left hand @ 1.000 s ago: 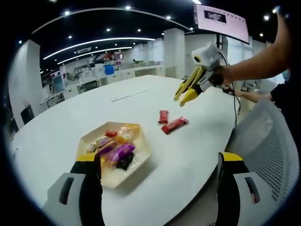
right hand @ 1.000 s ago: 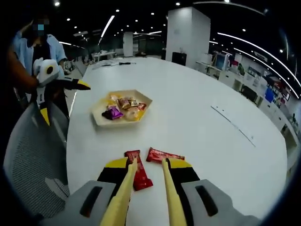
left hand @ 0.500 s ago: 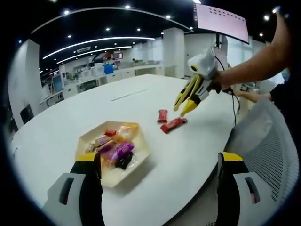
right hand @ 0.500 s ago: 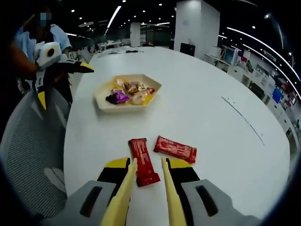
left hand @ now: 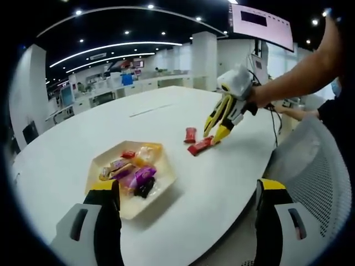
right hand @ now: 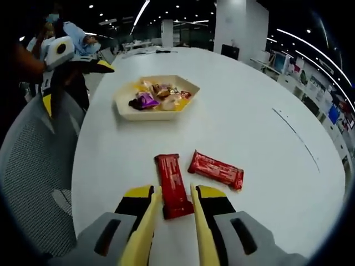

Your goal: Place the target food into the container with the food tongs after gripping and lifting it, then release it inside without dropping or visibly crushing the food.

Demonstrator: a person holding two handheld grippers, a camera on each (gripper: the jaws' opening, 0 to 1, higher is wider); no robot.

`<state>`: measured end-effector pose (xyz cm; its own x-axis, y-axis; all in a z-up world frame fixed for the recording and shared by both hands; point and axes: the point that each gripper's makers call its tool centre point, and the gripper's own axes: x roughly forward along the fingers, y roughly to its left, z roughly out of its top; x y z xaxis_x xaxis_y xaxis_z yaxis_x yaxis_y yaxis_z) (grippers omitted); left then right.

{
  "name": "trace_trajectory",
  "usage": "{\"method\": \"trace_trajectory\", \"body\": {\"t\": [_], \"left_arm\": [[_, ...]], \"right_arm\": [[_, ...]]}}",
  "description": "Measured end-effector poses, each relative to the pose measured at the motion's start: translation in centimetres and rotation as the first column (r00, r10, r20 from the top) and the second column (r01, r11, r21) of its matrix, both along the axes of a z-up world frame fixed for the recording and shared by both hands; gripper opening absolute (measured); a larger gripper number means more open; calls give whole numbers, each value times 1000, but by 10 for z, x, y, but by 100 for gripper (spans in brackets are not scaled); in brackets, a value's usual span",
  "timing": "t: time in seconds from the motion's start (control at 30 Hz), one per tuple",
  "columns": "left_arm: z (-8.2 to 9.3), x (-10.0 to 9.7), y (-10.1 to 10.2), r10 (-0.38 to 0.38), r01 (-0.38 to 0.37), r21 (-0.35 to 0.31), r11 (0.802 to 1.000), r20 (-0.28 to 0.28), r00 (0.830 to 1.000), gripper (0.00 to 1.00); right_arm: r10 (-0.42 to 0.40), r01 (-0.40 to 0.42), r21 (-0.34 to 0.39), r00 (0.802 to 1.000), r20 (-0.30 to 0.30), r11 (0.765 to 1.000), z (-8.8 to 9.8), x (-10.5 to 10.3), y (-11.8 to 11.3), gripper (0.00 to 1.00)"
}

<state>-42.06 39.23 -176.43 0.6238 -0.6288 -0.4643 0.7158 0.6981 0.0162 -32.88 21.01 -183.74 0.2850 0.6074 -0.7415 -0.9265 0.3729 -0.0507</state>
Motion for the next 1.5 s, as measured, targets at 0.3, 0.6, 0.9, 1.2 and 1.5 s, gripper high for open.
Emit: {"method": "trace_trajectory", "body": {"t": [0.3, 0.6, 0.9, 1.2, 1.5], "left_arm": [[0, 0, 0, -1, 1, -2, 1000, -2, 1000, 98], [0, 1, 0, 2, -2, -4, 1000, -3, 1000, 98], [0, 1, 1, 5, -5, -7, 1000, 0, 1000, 98], [1, 1, 1, 7, -7, -9, 1000, 0, 1000, 98], [3, 2, 1, 11, -11, -14, 1000, 7, 1000, 98]], "right_arm": [[-24, 24, -6, 999, -41, 1000, -3, -4, 1, 24], [-43, 42, -5, 997, -56, 999, 0, -5, 2, 23], [-71, 72, 27, 996, -45, 997, 22, 3, 0, 23], [-94, 94, 61, 996, -11, 994, 48, 16, -2, 23], [-111, 111, 77, 994, -2, 991, 55, 22, 0, 23]]}}
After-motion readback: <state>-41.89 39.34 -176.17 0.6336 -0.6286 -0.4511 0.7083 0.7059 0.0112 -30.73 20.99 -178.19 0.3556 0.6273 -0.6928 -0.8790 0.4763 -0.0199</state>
